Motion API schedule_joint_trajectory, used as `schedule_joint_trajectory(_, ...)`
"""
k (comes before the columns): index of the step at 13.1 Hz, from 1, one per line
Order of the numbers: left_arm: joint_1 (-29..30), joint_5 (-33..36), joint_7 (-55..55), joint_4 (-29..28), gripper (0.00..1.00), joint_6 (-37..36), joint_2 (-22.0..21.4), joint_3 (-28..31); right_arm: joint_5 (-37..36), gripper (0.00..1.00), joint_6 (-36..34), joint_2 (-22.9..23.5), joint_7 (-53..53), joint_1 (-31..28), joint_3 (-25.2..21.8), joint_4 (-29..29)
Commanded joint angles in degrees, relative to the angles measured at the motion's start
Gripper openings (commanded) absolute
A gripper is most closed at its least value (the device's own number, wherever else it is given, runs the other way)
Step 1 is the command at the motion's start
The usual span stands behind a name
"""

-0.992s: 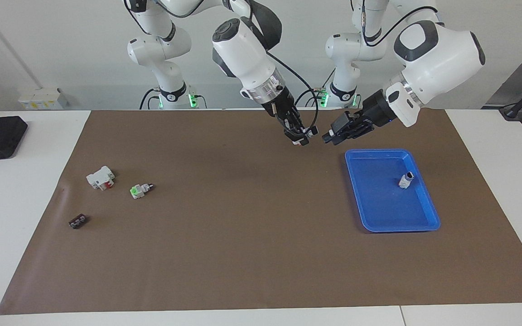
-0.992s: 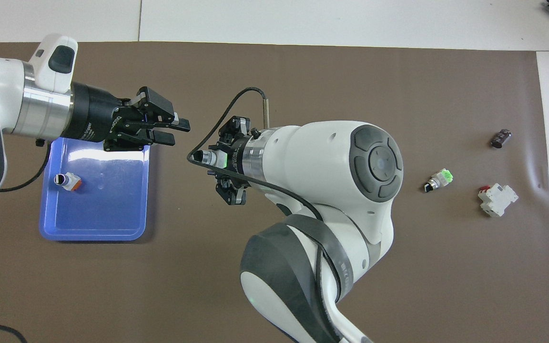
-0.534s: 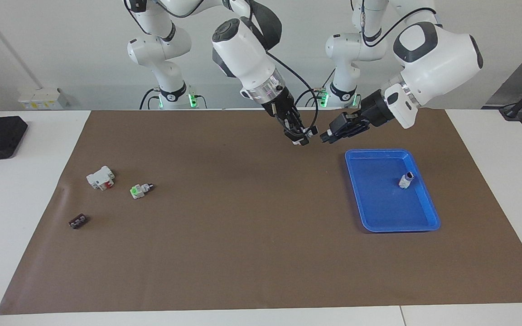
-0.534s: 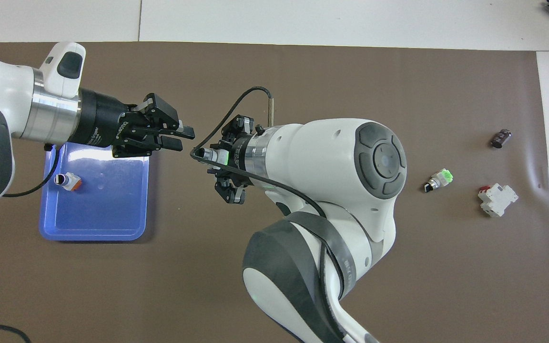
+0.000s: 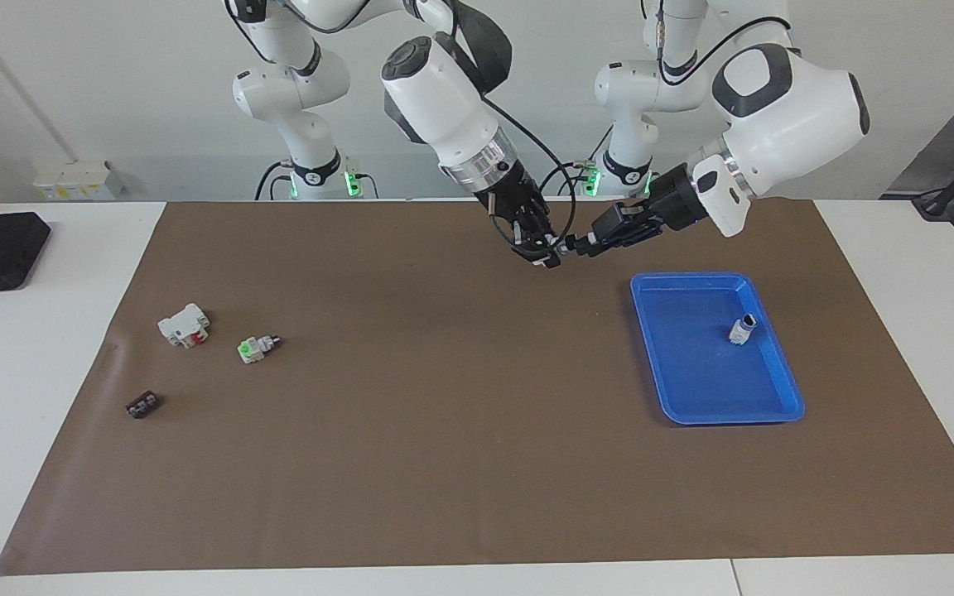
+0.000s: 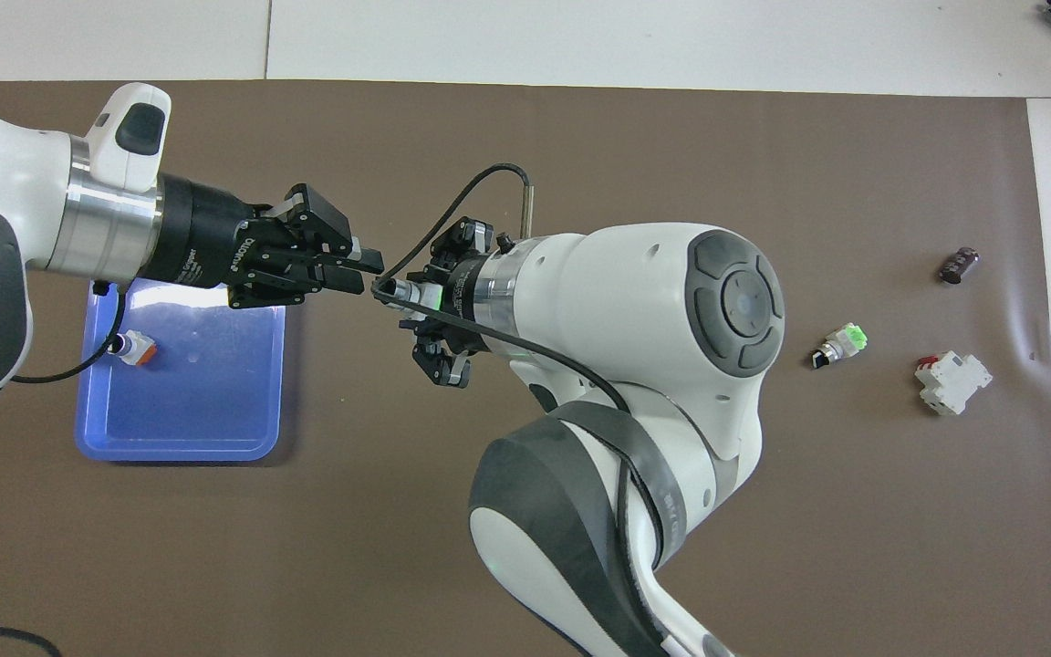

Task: Turn and place switch with both arms
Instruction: 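Close the left gripper on the switch held by the right gripper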

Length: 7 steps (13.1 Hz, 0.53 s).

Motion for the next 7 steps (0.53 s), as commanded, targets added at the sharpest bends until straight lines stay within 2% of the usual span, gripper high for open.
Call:
schedule_joint_trajectory(1,-1.2,-1.0,-0.5,-1.8,0.29,1.2,-1.5,0.0,0.6,0.0,-1.1,-0.4,0.7,-0.5,0.3,0.3)
schedule_joint_trajectory(4,-1.3,-0.9,-0.5,-2.1,0.21,1.1,-1.6,0.0,0.6,0.0,-1.1,-0.4,0.7,-0.4,0.3,0.3)
schedule_joint_trajectory(7,-1.3,-0.9,-0.4,-2.3,0.03,1.0,-1.7,0.0,0.6,0.0,-1.1,-0.4,0.5,-0.4,0.3,0.3)
